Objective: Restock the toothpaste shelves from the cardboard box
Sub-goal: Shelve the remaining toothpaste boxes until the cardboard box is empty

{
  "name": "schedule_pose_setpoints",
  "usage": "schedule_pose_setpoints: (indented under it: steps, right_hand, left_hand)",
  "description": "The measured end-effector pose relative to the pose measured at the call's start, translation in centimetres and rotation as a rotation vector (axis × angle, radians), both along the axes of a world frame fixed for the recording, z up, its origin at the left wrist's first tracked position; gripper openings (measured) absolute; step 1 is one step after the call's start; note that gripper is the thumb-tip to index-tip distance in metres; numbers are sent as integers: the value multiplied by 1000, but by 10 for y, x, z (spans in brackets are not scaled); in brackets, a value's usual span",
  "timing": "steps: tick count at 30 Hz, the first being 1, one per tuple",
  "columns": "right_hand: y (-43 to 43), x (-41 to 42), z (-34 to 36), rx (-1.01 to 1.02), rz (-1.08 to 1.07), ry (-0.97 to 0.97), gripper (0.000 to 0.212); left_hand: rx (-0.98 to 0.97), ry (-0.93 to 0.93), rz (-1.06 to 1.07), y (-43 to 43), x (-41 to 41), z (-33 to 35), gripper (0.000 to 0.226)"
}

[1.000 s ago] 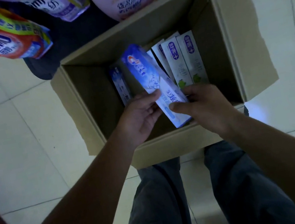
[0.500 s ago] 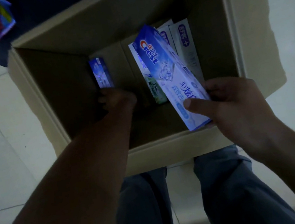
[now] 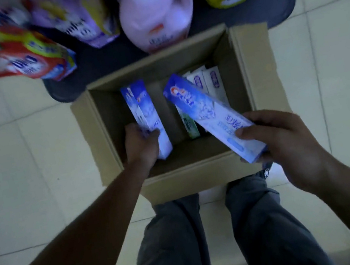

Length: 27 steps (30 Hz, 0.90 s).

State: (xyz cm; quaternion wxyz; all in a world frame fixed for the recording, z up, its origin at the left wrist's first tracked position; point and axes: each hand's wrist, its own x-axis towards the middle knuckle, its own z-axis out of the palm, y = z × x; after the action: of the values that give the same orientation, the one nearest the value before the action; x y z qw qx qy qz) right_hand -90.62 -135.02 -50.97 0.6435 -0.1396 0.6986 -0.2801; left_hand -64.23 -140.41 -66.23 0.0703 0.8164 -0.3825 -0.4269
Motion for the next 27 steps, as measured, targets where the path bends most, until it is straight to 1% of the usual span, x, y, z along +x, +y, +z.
schedule_pose_setpoints:
  steps: [3,5,7,8,10,13,16,17,18,19,20,21,22,23,24,27]
  right_hand:
    - [-14,-12,73,-29,14,-73,17]
    - [-27,-20,130,-97,52,-91,20]
    - [-40,-27,193,-156,102,-105,29]
    - [-45,-30,223,-191,133,-109,32]
    - [-55,-35,285,-270,173,-110,32]
    - [-65,-38,374,-394,194,-93,40]
    - [-70,-38,453,-527,182,-62,33]
    - [-71,-38,479,-575,172,-39,34]
    - [-72,-38,501,-618,157,-20,33]
    - [-72,-38,519,-655,142,-12,33]
    - [-73,-38,541,-700,145,-1,33]
    - [-73,-36,559,-733,149,11,34]
    - [-74,-36,578,-772,144,32,36]
    - [-75,-35,594,-806,129,46,38]
    - [-75,-34,607,-832,117,56,42]
    - [-77,-31,651,-935,122,69,52]
  left_hand:
    - [-74,168,-4,1,3,109,32]
    - [-92,384,124,-3,5,187,30]
    - [-75,669,274,-9,8,264,33]
    - [-92,766,308,-11,9,299,36]
    - [-175,851,317,-18,12,369,42]
    - [-279,824,290,-24,17,469,49]
    - [-366,801,280,-26,26,551,51]
    - [-384,822,280,-27,29,579,49]
    - [-392,851,295,-28,31,602,42]
    - [-396,871,322,-28,32,621,31]
    - [-419,867,352,-30,34,644,26]
    - [-451,833,379,-31,36,661,38]
    - [-502,777,350,-32,41,680,51]
    - [-552,714,294,-31,46,695,56]
    - [-575,680,250,-29,51,710,55]
    - [-660,750,121,-33,55,762,36]
